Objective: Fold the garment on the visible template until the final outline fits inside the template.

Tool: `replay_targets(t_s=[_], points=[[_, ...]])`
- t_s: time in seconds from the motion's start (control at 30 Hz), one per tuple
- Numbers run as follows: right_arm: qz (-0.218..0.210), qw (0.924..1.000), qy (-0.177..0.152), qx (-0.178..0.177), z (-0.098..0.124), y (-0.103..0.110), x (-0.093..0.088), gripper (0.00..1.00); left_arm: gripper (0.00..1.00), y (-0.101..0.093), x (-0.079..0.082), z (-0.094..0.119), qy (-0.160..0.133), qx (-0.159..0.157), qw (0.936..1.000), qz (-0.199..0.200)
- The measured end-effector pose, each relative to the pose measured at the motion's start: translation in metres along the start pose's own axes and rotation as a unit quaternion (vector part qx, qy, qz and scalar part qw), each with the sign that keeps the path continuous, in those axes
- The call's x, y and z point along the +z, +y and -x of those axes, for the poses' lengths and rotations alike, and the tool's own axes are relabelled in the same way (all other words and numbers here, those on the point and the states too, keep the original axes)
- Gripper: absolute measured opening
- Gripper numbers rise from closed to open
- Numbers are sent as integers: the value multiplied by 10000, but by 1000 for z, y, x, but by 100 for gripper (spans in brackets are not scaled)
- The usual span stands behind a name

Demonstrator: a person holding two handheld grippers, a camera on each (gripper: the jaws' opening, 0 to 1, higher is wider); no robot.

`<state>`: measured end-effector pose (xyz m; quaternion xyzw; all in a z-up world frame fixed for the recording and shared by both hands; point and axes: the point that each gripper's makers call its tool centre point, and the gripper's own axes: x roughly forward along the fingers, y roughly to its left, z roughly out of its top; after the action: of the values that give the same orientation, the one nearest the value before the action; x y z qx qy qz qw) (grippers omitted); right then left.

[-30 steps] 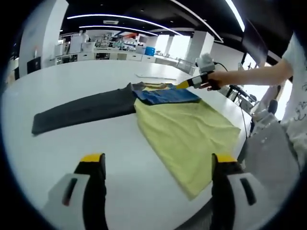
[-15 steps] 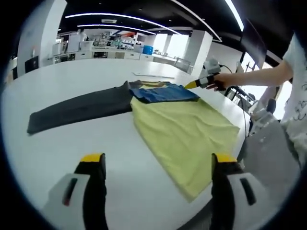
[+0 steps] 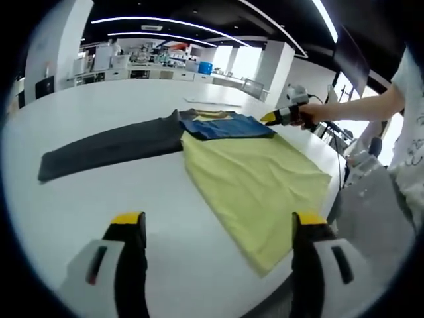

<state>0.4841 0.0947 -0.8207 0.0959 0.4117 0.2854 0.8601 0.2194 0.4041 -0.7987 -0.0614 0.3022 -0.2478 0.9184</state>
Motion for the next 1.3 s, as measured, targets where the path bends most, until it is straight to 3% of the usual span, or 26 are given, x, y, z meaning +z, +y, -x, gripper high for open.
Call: replay_targets(t_s=[0.23, 0.57, 0.93, 1.3], points=[[-649, 9979, -28, 40, 0, -7, -5, 25, 88, 0, -1, 0, 6, -8, 10000, 7], [-849, 9964, 35, -66, -2, -15, -11, 0, 88, -2, -2, -1, 43, -3, 10000, 16], [-571, 9979, 14, -298, 0, -24, -11, 0, 87, 0, -5, -2, 86, -6, 10000, 26], [-657, 9965, -56, -511, 5, -55, -4, 0, 87, 0, -6, -2, 113, -7, 9999, 36]])
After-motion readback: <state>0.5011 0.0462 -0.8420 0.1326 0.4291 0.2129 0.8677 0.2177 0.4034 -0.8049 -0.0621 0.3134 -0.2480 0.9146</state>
